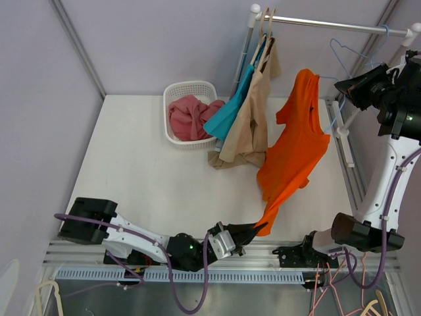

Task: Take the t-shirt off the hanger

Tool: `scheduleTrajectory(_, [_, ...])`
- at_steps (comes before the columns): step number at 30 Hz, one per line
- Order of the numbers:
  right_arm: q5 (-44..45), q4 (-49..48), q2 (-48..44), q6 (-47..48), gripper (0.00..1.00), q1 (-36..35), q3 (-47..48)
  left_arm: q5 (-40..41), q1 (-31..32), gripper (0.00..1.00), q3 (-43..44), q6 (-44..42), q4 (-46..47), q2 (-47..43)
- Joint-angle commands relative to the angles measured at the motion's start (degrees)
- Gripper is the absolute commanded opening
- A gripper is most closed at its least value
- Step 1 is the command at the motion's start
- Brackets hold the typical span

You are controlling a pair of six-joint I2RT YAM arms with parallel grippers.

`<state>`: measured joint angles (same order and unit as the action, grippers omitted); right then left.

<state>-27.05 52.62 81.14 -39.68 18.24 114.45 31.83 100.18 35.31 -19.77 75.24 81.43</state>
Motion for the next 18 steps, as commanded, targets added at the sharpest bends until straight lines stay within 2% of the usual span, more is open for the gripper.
scheduleTrajectory(1, [5.35, -9.56, 3.92, -3.39, 0.00, 2.59, 6.37, -8.18, 5.19, 0.01, 1.78, 2.09, 0.09, -2.24])
scheduleTrajectory(3, [3.85, -5.80, 9.37, -3.21, 0.00, 2.77, 14.52, -9.15, 6.42, 0.01, 1.26, 4.38, -1.67, -2.07])
scheduleTrajectory(6, [3.14, -5.68, 12.10, -3.65, 0.00, 2.77, 18.16, -11.88, 7.22, 0.01, -0.33, 9.82, -2.99, -1.01])
scheduleTrajectory(13, [2.88, -5.95, 13.95, -3.74, 0.00, 2.85, 18.35, -13.46, 10.39, 0.01, 0.28, 11.24, -4.58, 0.84])
scheduleTrajectory(16, [2.96, -4.90, 13.35, -2.08, 0.00, 2.24, 18.44, -11.19, 9.95, 0.01, 2.56, 10.72, -9.13, 0.14])
scheduleTrajectory(18, [4.45, -3.41, 11.50, -0.41, 0.00, 1.19, 17.56, -6.55, 6.88, 0.13, 7.63, 11.50, -17.56, 0.40])
